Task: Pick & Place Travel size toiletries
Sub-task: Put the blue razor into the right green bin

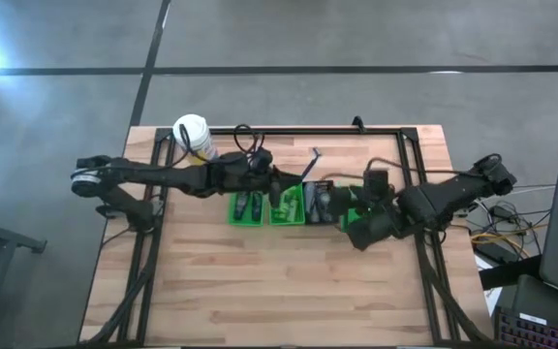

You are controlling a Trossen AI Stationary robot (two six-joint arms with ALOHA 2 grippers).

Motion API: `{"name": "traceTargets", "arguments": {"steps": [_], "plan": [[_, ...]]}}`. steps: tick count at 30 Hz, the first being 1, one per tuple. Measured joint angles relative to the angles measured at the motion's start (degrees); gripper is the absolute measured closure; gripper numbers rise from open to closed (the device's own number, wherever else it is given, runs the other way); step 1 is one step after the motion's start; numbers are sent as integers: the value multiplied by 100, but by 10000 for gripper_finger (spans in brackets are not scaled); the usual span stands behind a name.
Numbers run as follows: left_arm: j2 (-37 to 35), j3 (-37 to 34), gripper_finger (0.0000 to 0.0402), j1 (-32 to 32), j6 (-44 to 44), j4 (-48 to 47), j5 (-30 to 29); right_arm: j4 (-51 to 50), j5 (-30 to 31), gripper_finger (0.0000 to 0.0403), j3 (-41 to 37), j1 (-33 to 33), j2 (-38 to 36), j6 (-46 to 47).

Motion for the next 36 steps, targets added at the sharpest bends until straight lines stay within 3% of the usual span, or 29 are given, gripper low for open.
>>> {"name": "traceTargets", "arguments": {"steps": [7, 16, 23, 28, 33, 36], "plan": [[0, 92, 380, 179, -442, 457, 530, 1434, -155, 78, 0, -394, -347, -1693], [-6, 86, 399, 696, -1195, 1418, 2150, 3156, -797, 78, 0, -954, -524, -3609], [-2, 82, 395, 783, -1081, 1347, 2521, 2938, -806, 77, 26, -1025, -644, -3709], [-11, 75, 394, 782, -246, 371, 2334, 1587, -1120, 80, 28, -1005, -792, -2955], [-17, 43, 381, 768, 1025, -1967, 1810, -53, -2219, 89, -136, -825, -623, -2043], [-15, -77, 361, 689, 1482, -3039, 1691, -119, -2484, 95, -484, -666, -531, -1675]]}}
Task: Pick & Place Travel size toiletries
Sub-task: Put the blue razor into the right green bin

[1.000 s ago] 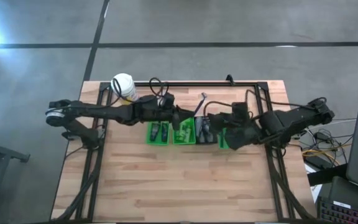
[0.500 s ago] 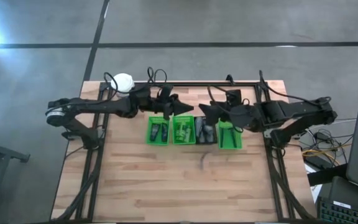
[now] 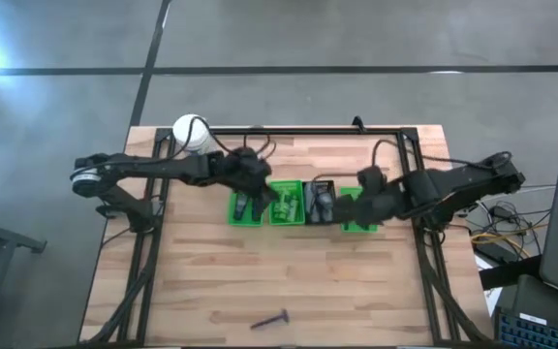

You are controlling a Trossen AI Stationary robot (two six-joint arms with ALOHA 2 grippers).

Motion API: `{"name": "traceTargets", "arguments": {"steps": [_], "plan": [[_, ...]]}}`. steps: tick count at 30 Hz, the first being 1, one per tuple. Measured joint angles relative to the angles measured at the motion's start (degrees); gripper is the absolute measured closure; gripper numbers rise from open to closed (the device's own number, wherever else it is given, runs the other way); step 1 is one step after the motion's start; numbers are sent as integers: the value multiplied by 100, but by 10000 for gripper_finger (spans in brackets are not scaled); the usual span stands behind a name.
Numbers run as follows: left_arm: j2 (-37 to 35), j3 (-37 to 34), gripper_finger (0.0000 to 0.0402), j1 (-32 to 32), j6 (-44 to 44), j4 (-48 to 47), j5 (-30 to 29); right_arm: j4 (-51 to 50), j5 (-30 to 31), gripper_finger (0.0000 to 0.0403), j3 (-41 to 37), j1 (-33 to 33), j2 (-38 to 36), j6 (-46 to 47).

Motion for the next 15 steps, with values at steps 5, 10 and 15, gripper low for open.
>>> {"name": "traceTargets", "arguments": {"steps": [5, 10, 15], "plan": [[-94, -381, 317, -132, 219, -408, 18, 215, -383, 104, -553, 45, 43, 282], [-237, -631, 269, -257, 294, -1011, 364, 1722, -1817, 110, -1239, 52, 44, -319], [-477, -857, 224, -680, -38, -1521, 645, 2739, -2313, 101, -1764, 49, 193, -407]]}}
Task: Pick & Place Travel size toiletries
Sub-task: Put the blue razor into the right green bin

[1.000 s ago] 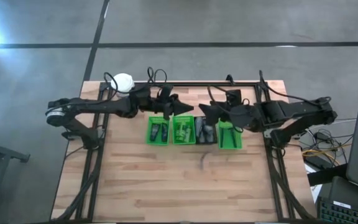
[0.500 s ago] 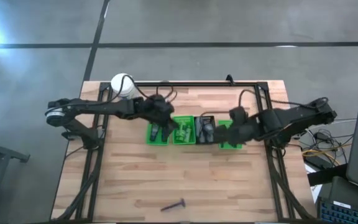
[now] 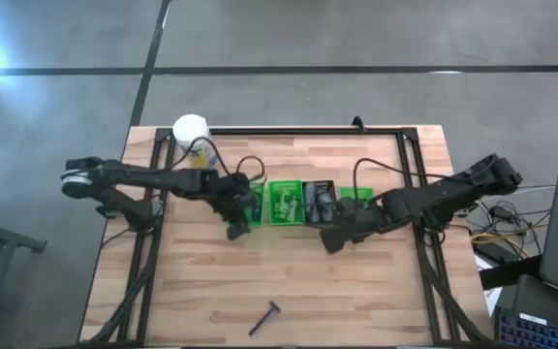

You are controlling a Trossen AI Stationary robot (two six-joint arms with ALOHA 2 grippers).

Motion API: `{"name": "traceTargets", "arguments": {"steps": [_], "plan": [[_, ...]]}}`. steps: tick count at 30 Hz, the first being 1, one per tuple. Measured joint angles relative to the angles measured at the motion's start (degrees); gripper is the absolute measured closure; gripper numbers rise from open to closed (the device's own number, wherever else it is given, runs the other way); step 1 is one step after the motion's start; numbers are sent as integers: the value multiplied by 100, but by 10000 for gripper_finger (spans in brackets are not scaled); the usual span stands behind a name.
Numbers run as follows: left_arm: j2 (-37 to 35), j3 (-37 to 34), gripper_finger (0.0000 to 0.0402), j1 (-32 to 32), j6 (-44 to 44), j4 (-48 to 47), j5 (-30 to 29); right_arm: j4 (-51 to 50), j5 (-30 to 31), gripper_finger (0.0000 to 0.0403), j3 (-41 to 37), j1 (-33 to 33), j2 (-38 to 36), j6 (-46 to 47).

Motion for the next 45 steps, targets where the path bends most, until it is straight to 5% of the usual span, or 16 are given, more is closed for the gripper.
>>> {"name": "traceTargets", "arguments": {"steps": [4, 10, 14, 21, 30, 40, 45], "plan": [[-28, -13, 198, -872, -801, -57, -439, -8, -18, 88, -148, 0, 66, 1], [397, 346, 185, -2452, -2436, -161, -2332, -70, 151, 68, -313, 24, -29, -157], [723, 597, 175, -2926, -3325, -38, -2574, -89, 158, 54, -347, 55, -66, -330], [1041, 690, 165, -3785, -1691, 431, -3216, -905, 389, 42, -174, 194, -108, -140], [1824, 1404, 165, -4113, -2718, 923, -3785, -2226, 782, 43, 149, 443, -295, -471], [3716, 3991, 165, -4275, -3679, -1252, -3649, -2379, 1596, 40, 110, 703, -912, -1051], [4268, 4633, 165, -4303, -4212, -1629, -3221, -2407, 1809, 40, 108, 733, -1089, -1375]]}}
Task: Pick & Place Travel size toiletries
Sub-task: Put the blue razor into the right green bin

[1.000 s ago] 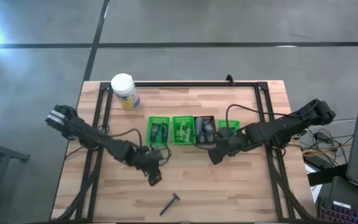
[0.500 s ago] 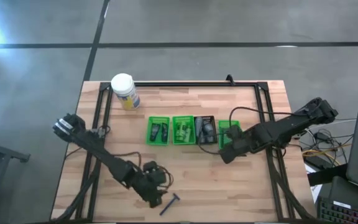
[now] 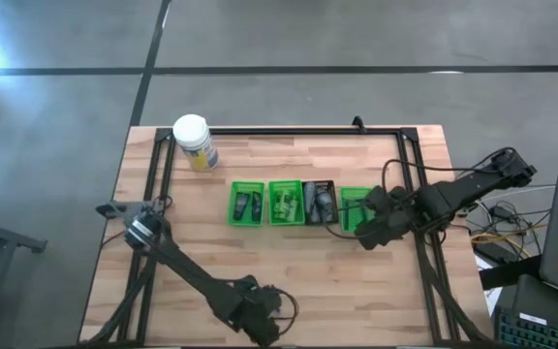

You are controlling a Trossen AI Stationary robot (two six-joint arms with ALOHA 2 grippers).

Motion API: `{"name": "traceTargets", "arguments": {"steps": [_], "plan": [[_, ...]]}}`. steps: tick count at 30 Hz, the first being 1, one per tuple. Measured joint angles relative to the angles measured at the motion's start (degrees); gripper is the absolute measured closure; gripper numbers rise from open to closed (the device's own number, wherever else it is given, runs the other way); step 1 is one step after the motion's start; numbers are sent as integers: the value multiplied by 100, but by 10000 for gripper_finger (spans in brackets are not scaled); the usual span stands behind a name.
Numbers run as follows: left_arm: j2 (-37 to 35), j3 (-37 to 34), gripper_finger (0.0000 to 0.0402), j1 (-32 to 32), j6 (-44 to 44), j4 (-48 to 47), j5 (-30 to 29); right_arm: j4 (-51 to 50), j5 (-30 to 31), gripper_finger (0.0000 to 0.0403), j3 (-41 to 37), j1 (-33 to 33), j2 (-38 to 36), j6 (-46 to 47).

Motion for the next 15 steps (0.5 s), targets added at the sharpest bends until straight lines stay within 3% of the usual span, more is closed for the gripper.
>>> {"name": "traceTargets", "arguments": {"steps": [8, 15], "plan": [[262, 97, 165, -287, -799, -358, 168, -37, 147, 39, -11, 2, -32, -232], [356, 85, 165, -394, -466, -351, -110, -32, 219, 39, -20, 2, -29, -309]]}}
